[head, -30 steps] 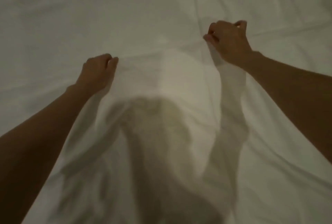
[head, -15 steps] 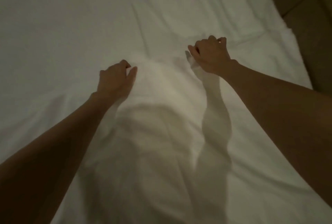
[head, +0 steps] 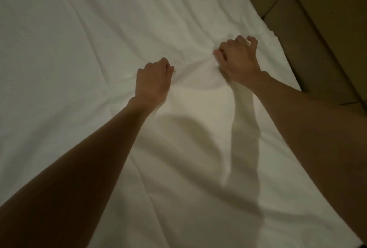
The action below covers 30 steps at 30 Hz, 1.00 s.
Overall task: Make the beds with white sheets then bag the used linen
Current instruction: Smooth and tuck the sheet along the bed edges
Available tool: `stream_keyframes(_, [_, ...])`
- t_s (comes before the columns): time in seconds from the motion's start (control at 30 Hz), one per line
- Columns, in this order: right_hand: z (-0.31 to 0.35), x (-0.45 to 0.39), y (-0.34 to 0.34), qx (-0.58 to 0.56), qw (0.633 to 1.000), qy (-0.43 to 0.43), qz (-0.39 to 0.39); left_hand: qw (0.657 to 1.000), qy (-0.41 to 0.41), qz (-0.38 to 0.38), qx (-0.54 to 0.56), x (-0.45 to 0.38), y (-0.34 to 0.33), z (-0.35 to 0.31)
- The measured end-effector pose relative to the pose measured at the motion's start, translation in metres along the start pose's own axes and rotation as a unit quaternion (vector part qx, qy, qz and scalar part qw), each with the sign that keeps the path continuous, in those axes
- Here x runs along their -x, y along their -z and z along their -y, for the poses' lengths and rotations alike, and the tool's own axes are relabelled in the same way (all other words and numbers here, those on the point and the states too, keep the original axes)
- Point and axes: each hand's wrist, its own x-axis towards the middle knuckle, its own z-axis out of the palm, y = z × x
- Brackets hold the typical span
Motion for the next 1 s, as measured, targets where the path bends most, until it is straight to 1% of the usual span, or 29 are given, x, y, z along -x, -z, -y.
stream_keyframes(0.1, [-0.017, -0.026, 0.018, 0.037, 0.998, 0.039, -0.044, 0.997, 0.02, -0.067, 0.02, -0.013, 0.0, -0.009])
stream_keyframes(0.17, [-0.022, -0.044, 0.023, 0.033, 0.997, 0.066, -0.032, 0.996, 0.036, -0.08, 0.002, -0.017, -0.005, -0.009])
stream_keyframes(0.2, [-0.024, -0.046, 0.02, 0.017, 0.998, 0.06, -0.013, 0.996, 0.036, -0.08, -0.023, -0.016, -0.01, -0.007])
stream_keyframes(0.23, [-0.028, -0.045, 0.014, -0.013, 0.999, 0.029, 0.009, 0.995, 0.032, -0.08, -0.049, -0.013, -0.017, -0.005])
stream_keyframes(0.27, [-0.034, -0.04, 0.009, -0.042, 0.999, -0.022, 0.027, 0.994, 0.026, -0.078, -0.074, -0.011, -0.022, -0.004])
stream_keyframes(0.3, [-0.041, -0.033, 0.003, -0.058, 0.996, -0.067, 0.03, 0.993, 0.023, -0.073, -0.092, -0.009, -0.025, -0.004])
stream_keyframes(0.33, [-0.045, -0.024, 0.0, -0.06, 0.994, -0.092, 0.017, 0.992, 0.024, -0.064, -0.102, -0.008, -0.027, -0.004])
stream_keyframes(0.4, [-0.046, -0.012, -0.004, -0.066, 0.993, -0.1, -0.018, 0.993, 0.029, -0.041, -0.103, -0.011, -0.026, -0.003])
stream_keyframes(0.43, [-0.041, -0.007, -0.004, -0.064, 0.993, -0.094, -0.013, 0.994, 0.032, -0.027, -0.096, -0.013, -0.023, -0.004])
stream_keyframes(0.53, [-0.013, 0.016, -0.019, -0.012, 0.998, -0.05, 0.048, 0.997, 0.039, 0.014, -0.064, -0.015, -0.013, -0.007])
stream_keyframes(0.6, [0.003, 0.031, -0.028, -0.008, 0.997, -0.052, 0.063, 0.999, 0.037, 0.016, -0.035, -0.006, -0.008, -0.005])
stream_keyframes(0.67, [0.01, 0.04, -0.027, -0.008, 0.996, -0.068, 0.057, 0.998, 0.022, -0.001, -0.054, 0.022, -0.002, 0.007])
stream_keyframes(0.73, [0.023, 0.046, -0.021, -0.001, 0.998, -0.04, 0.042, 0.994, 0.006, -0.006, -0.113, 0.069, 0.002, 0.032])
stream_keyframes(0.8, [0.055, 0.057, -0.019, 0.001, 0.999, 0.013, 0.04, 0.99, 0.019, 0.042, -0.134, 0.122, 0.008, 0.066])
stream_keyframes(0.87, [0.099, 0.075, -0.024, -0.004, 0.995, 0.074, 0.069, 0.984, 0.065, 0.096, -0.132, 0.166, 0.016, 0.097])
stream_keyframes(0.93, [0.148, 0.097, -0.03, -0.025, 0.985, 0.124, 0.117, 0.978, 0.114, 0.109, -0.137, 0.195, 0.028, 0.124])
stream_keyframes(1.0, [0.198, 0.117, -0.033, -0.046, 0.977, 0.146, 0.145, 0.971, 0.163, 0.11, -0.137, 0.214, 0.044, 0.152])
